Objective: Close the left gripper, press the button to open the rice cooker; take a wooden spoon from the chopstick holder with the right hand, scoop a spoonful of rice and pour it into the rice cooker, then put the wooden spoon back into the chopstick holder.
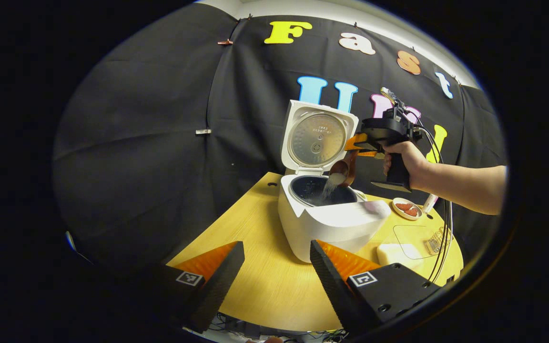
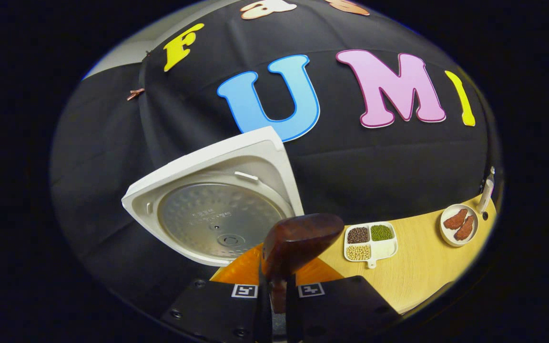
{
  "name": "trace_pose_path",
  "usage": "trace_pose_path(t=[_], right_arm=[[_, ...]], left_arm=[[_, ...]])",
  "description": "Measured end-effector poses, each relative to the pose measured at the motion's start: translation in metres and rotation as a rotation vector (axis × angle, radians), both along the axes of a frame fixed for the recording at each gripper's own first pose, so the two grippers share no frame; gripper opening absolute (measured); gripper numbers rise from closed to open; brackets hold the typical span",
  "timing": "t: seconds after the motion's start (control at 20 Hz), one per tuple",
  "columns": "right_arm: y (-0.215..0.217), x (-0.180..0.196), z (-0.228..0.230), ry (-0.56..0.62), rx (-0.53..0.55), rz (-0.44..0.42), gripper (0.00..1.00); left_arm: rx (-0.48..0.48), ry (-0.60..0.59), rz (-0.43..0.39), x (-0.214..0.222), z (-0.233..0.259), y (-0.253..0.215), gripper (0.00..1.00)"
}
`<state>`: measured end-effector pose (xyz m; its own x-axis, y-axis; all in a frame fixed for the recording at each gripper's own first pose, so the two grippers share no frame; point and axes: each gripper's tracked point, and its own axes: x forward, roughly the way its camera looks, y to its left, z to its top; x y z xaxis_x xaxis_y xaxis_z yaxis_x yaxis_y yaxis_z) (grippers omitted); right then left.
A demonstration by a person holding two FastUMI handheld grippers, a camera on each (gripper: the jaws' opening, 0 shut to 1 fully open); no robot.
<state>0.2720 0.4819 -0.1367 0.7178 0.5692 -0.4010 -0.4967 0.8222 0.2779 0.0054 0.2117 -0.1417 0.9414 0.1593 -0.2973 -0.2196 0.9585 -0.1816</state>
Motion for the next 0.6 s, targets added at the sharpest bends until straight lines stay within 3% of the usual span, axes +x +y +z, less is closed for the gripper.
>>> trace_pose_path(t=[0.2, 0.5, 0.55, 0.6], right_arm=[[0.018, -0.012, -0.011, -0.089, -0.110, 0.110, 0.16], [0.045, -0.037, -0.030, -0.291, -0.344, 0.318, 0.15], [0.047, -0.040, -0.032, -0.321, -0.372, 0.346, 0.11], [0.048, -0.045, -0.034, -0.348, -0.397, 0.368, 0.16]], left_arm=[[0.073, 0.009, 0.000, -0.002, -0.001, 0.011, 0.95], [0.058, 0.006, 0.014, -0.005, -0.002, 0.017, 0.96], [0.052, 0.004, 0.018, -0.007, 0.000, 0.015, 0.96], [0.049, 0.003, 0.020, -0.007, 0.001, 0.013, 0.96]])
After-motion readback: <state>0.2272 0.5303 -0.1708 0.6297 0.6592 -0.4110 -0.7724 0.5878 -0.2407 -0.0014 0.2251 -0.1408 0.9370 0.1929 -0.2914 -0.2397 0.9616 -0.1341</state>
